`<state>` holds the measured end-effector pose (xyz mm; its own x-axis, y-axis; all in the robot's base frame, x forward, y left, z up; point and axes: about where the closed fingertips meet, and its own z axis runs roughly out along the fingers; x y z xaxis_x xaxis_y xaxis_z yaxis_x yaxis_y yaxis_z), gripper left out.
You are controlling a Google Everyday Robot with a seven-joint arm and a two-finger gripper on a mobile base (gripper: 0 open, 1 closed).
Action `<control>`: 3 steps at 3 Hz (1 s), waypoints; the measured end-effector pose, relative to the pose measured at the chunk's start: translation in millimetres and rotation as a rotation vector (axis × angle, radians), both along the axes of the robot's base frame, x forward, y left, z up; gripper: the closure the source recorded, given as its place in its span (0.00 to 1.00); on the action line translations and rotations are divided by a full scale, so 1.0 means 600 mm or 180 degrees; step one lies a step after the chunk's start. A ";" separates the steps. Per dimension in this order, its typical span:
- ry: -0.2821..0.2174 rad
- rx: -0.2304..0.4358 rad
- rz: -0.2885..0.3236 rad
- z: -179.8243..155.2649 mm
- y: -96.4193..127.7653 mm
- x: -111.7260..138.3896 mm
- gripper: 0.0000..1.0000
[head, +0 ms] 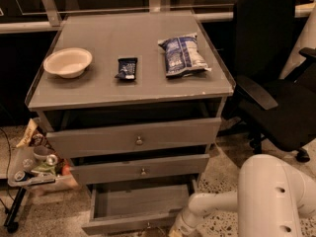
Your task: Close bottom drawer
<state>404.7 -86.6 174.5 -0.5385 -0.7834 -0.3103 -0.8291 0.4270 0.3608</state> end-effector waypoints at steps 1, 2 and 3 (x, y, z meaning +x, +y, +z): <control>-0.0148 -0.0089 -0.0023 0.011 0.006 0.030 1.00; -0.0215 -0.0150 -0.0009 0.011 0.014 0.054 1.00; -0.0226 -0.0191 -0.0014 0.001 0.018 0.071 1.00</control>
Offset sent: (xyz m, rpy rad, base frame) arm 0.0549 0.0119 0.0092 -0.0722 -0.1004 -0.0012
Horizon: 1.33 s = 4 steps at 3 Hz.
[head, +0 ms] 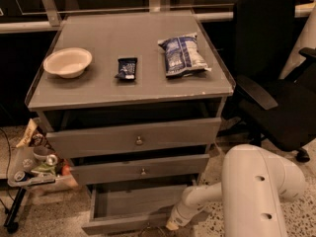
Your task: Close bottom drawer
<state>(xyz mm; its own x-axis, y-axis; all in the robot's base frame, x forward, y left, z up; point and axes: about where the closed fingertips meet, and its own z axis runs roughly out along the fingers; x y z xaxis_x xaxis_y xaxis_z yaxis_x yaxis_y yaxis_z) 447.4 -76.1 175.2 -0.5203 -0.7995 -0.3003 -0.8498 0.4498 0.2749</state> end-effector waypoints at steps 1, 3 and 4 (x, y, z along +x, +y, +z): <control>-0.0001 0.0000 0.0000 0.000 0.000 0.000 0.81; 0.0000 0.0000 0.0001 0.000 0.000 0.000 0.35; 0.0000 0.0000 0.0001 0.000 0.000 0.000 0.12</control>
Offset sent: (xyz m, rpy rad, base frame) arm 0.0002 0.0001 0.0000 -0.0001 -0.0003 0.0001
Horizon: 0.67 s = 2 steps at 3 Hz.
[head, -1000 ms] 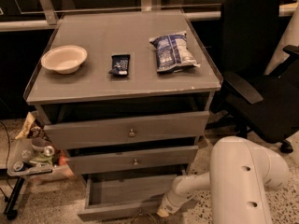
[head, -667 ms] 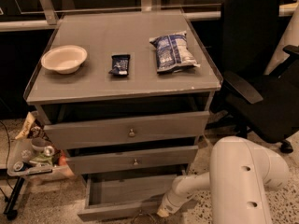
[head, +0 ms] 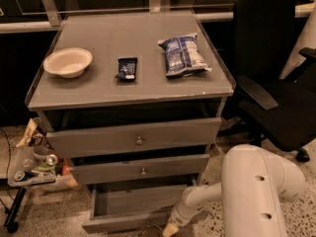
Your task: Close bottom drawer
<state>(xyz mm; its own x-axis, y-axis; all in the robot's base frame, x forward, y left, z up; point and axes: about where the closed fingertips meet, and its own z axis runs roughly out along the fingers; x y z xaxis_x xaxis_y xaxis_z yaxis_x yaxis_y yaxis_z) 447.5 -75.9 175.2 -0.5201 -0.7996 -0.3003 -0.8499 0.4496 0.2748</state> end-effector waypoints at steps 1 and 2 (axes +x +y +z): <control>0.0000 0.0000 0.0000 0.000 0.000 0.000 0.00; 0.0000 0.0000 0.0000 0.000 0.000 0.000 0.00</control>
Offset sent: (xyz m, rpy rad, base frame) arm 0.0000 0.0000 0.0000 0.0000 0.0000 0.0000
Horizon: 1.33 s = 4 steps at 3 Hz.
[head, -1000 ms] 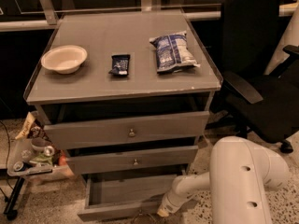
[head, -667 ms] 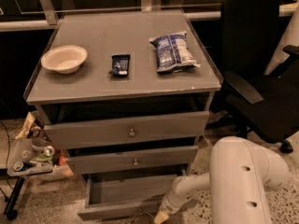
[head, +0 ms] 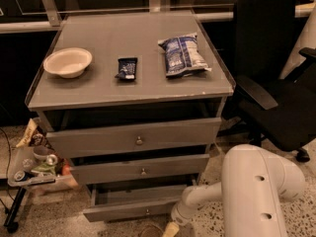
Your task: Close bottom drawer
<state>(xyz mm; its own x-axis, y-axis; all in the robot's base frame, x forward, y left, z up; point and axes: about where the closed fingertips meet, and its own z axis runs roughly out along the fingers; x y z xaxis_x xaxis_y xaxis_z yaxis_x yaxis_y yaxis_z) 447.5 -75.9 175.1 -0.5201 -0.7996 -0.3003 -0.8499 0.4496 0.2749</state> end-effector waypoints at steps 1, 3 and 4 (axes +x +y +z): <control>0.0000 0.0000 0.0000 0.000 0.000 0.000 0.18; 0.0000 0.0000 0.0000 0.000 0.000 0.000 0.65; -0.0010 -0.0016 -0.0018 -0.006 0.001 0.007 0.88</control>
Offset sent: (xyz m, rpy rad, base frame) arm 0.0000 0.0000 0.0000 0.0000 0.0000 0.0000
